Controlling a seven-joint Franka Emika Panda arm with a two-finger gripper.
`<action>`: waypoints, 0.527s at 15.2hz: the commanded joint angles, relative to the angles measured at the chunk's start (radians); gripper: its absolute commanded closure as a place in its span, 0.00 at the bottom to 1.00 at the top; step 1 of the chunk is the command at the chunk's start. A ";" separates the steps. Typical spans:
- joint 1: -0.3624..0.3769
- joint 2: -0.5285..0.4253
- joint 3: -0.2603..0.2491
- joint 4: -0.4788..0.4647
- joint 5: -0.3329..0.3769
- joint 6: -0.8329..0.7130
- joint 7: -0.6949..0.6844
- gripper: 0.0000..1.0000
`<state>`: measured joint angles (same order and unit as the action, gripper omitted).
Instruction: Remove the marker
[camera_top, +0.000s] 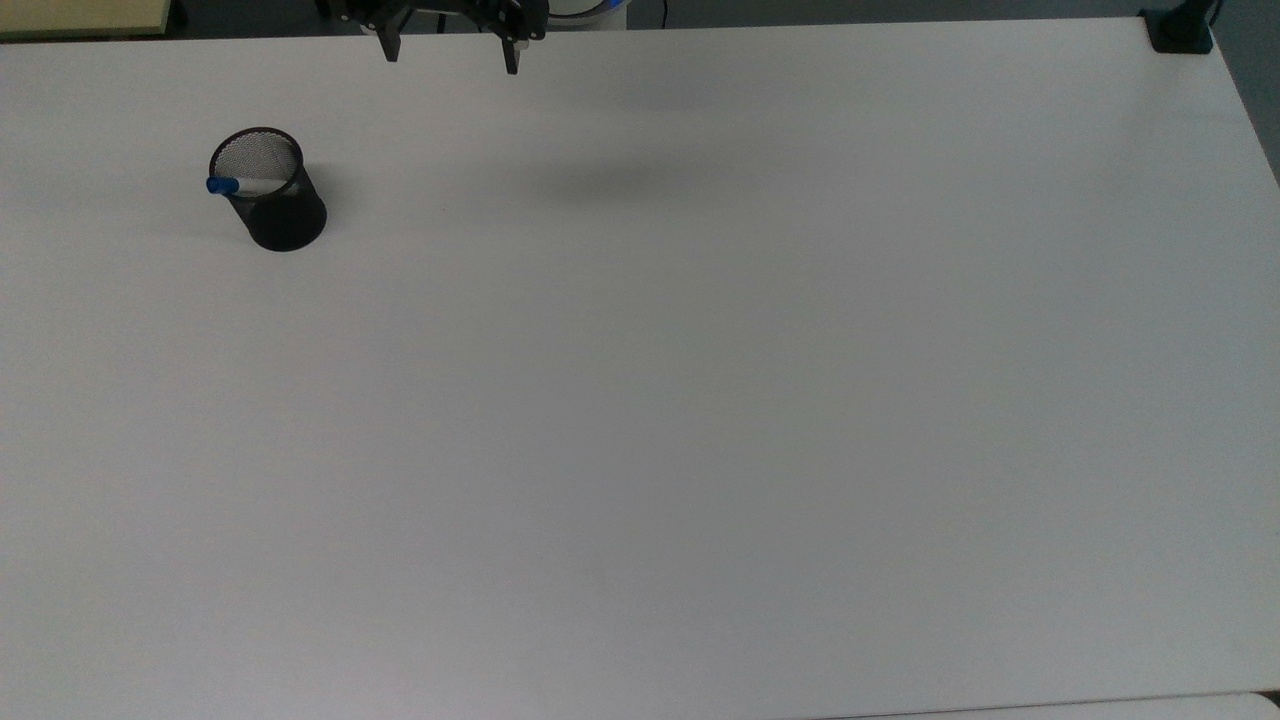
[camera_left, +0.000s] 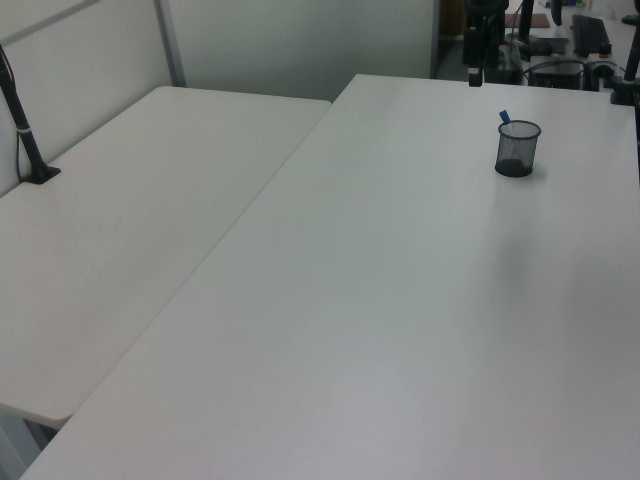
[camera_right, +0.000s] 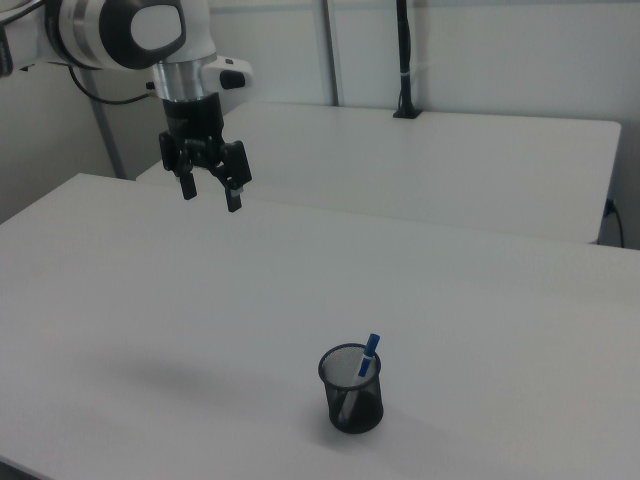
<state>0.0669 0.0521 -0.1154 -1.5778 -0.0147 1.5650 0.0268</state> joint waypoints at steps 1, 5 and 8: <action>0.001 -0.018 -0.009 0.001 0.002 -0.030 -0.013 0.00; -0.009 -0.018 -0.026 -0.001 0.004 -0.023 -0.028 0.00; -0.016 -0.012 -0.090 -0.008 0.001 0.001 -0.126 0.00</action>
<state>0.0546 0.0519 -0.1526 -1.5777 -0.0157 1.5650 -0.0087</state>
